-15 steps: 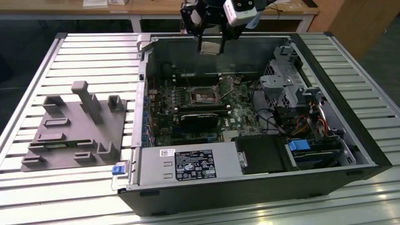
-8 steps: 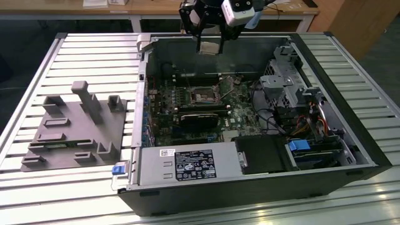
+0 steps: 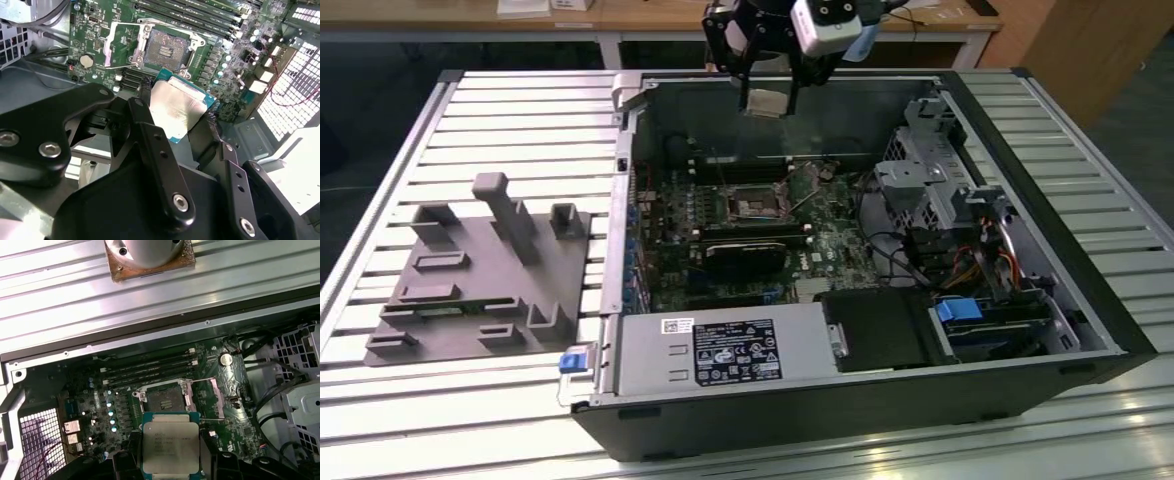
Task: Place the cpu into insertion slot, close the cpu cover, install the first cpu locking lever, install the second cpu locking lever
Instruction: 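Place the cpu into insertion slot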
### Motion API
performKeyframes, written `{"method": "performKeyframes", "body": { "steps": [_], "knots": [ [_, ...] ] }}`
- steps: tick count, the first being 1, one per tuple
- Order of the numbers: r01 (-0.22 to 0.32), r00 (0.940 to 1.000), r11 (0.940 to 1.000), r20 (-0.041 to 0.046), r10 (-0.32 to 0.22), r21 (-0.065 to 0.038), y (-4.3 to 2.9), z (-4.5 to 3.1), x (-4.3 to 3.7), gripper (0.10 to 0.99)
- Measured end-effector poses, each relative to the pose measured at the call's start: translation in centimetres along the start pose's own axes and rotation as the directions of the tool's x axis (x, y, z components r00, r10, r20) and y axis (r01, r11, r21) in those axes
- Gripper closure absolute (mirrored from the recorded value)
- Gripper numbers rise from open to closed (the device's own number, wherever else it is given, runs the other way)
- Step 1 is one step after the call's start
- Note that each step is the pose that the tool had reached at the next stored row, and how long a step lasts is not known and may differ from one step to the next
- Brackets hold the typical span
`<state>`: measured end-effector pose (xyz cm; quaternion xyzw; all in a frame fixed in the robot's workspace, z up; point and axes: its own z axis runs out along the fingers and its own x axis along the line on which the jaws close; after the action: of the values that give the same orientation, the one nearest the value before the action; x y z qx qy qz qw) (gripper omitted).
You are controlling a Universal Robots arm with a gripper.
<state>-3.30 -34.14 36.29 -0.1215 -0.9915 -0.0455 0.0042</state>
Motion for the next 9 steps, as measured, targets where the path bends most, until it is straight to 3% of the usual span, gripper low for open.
{"method": "performKeyframes", "body": {
  "steps": [9],
  "knots": [
    [-0.028, 0.9996, 0.9996, 0.0025, 0.028, -0.001, 0.0, 0.01, 0.0, 0.541]
  ]
}}
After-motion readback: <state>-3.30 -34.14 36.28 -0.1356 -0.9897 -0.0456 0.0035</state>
